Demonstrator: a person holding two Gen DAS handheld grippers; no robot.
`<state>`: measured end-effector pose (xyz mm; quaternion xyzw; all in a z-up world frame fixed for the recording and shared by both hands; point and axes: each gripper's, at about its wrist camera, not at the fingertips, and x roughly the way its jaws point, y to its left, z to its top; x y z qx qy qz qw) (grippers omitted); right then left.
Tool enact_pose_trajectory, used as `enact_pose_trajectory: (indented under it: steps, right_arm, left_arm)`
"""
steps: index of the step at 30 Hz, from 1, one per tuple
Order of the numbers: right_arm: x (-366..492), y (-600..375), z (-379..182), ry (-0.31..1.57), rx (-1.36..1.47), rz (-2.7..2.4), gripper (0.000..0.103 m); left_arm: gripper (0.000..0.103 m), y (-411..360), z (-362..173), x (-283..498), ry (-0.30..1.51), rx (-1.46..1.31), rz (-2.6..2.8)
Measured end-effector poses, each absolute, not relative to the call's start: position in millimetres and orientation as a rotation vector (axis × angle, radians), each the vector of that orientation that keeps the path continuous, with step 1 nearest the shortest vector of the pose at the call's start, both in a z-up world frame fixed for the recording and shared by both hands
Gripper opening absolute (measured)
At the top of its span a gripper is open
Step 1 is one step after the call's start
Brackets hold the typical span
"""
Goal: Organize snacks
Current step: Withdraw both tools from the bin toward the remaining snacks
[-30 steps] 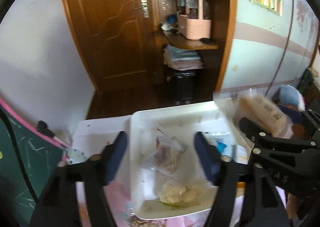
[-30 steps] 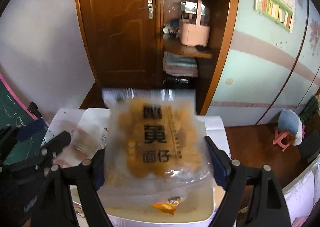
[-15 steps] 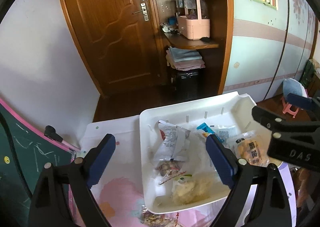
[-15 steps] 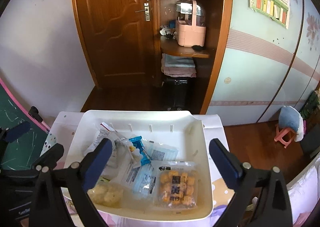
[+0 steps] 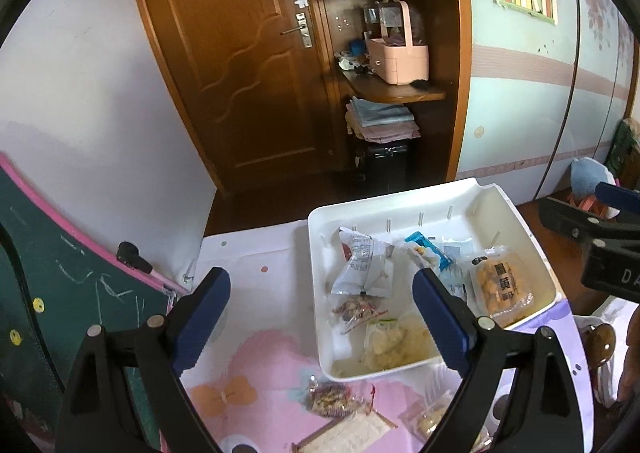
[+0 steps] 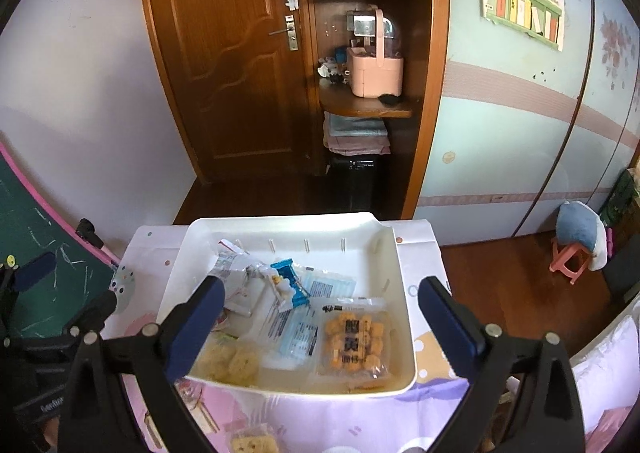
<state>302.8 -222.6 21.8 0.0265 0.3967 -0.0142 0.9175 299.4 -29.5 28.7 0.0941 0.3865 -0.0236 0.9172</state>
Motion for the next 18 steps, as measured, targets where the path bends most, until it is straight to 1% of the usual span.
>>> enact_pose_trajectory:
  steps: [11, 18]
  right_arm:
    - [256, -205, 44, 0.792, 0.01, -0.001, 0.098]
    - [218, -187, 55, 0.735, -0.057, 0.025, 0.098]
  left_arm:
    - [0.094, -14, 51, 248, 0.755, 0.215, -0.05]
    - [0.094, -5, 58, 217, 0.735, 0.205, -0.08]
